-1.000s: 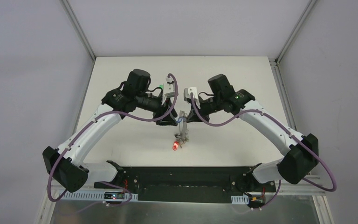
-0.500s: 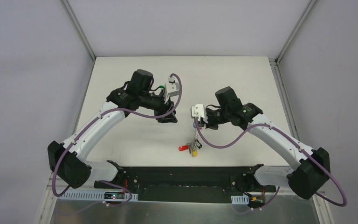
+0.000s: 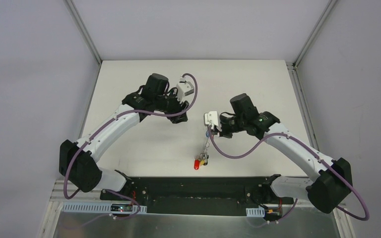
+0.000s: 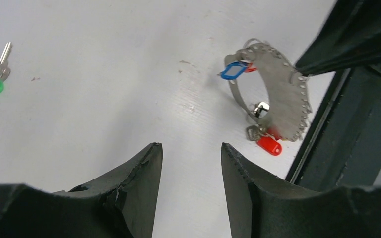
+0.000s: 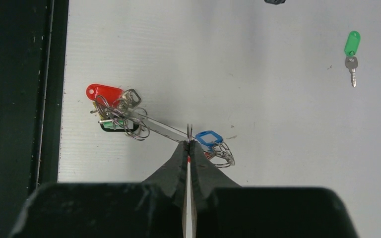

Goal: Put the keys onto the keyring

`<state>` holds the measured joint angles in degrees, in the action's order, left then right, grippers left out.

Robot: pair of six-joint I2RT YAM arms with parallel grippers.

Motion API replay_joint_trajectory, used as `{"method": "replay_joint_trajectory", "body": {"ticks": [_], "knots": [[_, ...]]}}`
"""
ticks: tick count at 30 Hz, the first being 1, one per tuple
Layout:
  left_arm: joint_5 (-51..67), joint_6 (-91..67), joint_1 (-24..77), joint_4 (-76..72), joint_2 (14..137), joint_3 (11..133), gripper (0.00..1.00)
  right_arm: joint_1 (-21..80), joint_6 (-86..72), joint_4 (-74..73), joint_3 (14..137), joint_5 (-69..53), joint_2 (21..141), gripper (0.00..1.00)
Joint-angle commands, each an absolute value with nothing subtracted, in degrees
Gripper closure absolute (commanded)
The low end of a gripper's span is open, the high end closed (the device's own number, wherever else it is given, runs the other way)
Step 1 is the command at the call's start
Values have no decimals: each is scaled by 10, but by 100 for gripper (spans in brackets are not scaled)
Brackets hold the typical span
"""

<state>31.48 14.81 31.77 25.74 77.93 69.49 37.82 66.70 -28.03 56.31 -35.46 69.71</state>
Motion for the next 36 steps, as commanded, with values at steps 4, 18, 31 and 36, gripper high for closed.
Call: {"method": "replay_joint_trajectory", "body": {"ticks": [4,18,31,36], "knots": [[183,87,302,268,824,742,50,368,639,-270,554,-405,687,100],[98,-20,252,340,994,880,38,326,585,-234,517,-429,663,100],[153,-114,206,204,1184,1019,29,292,565,-221,511,-438,675,100],[186,-202,186,177,1263,1093,30,279,558,-221,514,-436,682,100]]}}
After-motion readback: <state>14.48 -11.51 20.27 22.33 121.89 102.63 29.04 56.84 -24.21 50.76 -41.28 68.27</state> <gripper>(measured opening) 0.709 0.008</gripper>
